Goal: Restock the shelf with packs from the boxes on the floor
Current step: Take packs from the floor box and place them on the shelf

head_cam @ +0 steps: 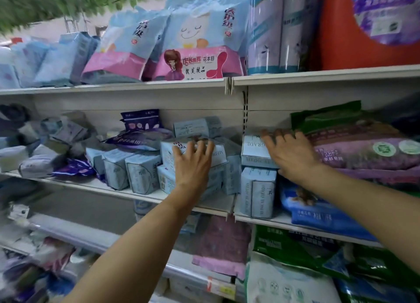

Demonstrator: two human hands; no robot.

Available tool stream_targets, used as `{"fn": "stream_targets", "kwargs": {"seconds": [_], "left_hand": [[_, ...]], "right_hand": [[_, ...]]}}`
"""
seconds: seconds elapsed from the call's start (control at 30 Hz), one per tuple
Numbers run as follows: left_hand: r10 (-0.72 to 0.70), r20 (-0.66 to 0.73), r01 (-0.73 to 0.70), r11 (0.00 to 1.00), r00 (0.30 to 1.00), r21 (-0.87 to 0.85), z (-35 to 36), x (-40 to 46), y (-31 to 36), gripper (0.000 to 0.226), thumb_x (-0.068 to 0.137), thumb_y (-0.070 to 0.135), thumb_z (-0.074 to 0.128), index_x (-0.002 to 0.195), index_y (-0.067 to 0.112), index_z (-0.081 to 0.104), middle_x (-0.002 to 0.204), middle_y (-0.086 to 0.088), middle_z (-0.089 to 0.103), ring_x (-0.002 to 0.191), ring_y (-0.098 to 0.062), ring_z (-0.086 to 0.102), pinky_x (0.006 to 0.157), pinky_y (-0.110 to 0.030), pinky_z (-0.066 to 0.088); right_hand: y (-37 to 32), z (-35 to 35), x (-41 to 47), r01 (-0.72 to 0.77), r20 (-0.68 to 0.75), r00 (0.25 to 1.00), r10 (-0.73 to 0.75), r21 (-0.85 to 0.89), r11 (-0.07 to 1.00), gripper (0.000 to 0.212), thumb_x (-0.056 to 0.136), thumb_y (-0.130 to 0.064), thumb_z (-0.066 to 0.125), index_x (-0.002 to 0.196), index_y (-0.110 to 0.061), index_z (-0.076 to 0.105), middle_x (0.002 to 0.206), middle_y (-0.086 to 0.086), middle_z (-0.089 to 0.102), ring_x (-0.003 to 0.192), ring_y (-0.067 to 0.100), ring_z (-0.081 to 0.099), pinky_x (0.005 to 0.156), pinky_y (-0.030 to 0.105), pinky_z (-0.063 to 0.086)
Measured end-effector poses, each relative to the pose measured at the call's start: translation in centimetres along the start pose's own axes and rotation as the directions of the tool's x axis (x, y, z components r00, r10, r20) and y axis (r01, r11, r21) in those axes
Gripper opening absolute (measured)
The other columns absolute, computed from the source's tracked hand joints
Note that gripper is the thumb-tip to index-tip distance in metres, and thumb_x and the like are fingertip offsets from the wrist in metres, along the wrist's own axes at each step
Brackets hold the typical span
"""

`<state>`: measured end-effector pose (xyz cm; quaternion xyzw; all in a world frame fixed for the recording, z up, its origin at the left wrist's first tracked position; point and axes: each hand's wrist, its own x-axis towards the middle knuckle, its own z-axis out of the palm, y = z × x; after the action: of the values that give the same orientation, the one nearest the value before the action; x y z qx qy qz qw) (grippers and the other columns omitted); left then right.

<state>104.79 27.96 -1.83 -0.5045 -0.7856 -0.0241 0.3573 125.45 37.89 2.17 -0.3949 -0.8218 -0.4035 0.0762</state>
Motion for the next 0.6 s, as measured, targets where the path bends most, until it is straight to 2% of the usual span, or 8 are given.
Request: {"fn": "stream_targets", "kwargs": {"seconds": [0.13, 0.27, 0.43, 0.5, 0.6], "left_hand": [[0.012, -0.063, -0.014, 0.999, 0.998, -0.029, 0.5, 0.0, -0.4, 0.085, 0.08, 0.038, 0.074, 0.147, 0.026, 0.023, 0.139, 0.003, 0.043, 0.124, -0.026, 0.043, 0.1, -0.051, 0.035], [0.013, -0.147, -0.023, 0.998, 0.989, -0.067, 0.8, -0.1, -1.6, 0.084, 0.075, 0.054, 0.075, 0.143, 0.031, 0.032, 0.132, 0.008, 0.05, 0.119, -0.022, 0.048, 0.094, -0.047, 0.037], [0.004, -0.338, -0.045, 0.992, 0.941, -0.114, 1.1, -0.6, -3.6, 0.095, 0.053, 0.057, 0.087, 0.135, 0.026, 0.05, 0.118, 0.004, 0.065, 0.103, -0.025, 0.06, 0.083, -0.046, 0.044], [-0.009, -0.403, -0.055, 0.988, 0.915, -0.147, 0.8, -0.9, -4.4, 0.095, 0.052, 0.053, 0.088, 0.135, 0.024, 0.051, 0.121, 0.001, 0.065, 0.105, -0.027, 0.061, 0.086, -0.049, 0.045], [-0.025, -0.463, -0.067, 0.981, 0.886, -0.182, 0.1, -1.5, -5.7, 0.094, 0.055, 0.046, 0.089, 0.138, 0.024, 0.049, 0.13, 0.002, 0.061, 0.113, -0.027, 0.057, 0.092, -0.05, 0.042]], "right_hand": [[0.2, -0.2, 0.2, -0.012, -0.034, 0.999, 0.014, 0.052, 0.999, 0.085, 0.079, -0.031, 0.069, 0.143, -0.008, 0.019, 0.133, 0.012, 0.047, 0.116, 0.028, 0.05, 0.091, 0.037, 0.039], [0.5, -0.4, 0.2, 0.021, -0.102, 0.995, -0.017, 0.046, 0.999, 0.082, 0.075, -0.032, 0.07, 0.14, -0.01, 0.024, 0.131, 0.008, 0.048, 0.115, 0.025, 0.05, 0.089, 0.038, 0.038], [1.0, 0.6, 0.1, 0.012, -0.277, 0.961, -0.01, 0.007, 1.0, 0.086, 0.058, -0.025, 0.079, 0.129, -0.007, 0.035, 0.108, 0.01, 0.057, 0.095, 0.027, 0.054, 0.078, 0.041, 0.035], [1.1, 1.0, 0.2, 0.019, -0.359, 0.933, -0.004, 0.039, 0.999, 0.085, 0.053, -0.02, 0.081, 0.127, -0.005, 0.042, 0.105, 0.013, 0.057, 0.092, 0.031, 0.053, 0.076, 0.041, 0.033], [1.0, 0.9, 0.1, 0.026, -0.427, 0.904, 0.002, 0.059, 0.998, 0.086, 0.057, -0.015, 0.08, 0.131, -0.004, 0.039, 0.117, 0.018, 0.054, 0.104, 0.035, 0.05, 0.079, 0.044, 0.032]]}}
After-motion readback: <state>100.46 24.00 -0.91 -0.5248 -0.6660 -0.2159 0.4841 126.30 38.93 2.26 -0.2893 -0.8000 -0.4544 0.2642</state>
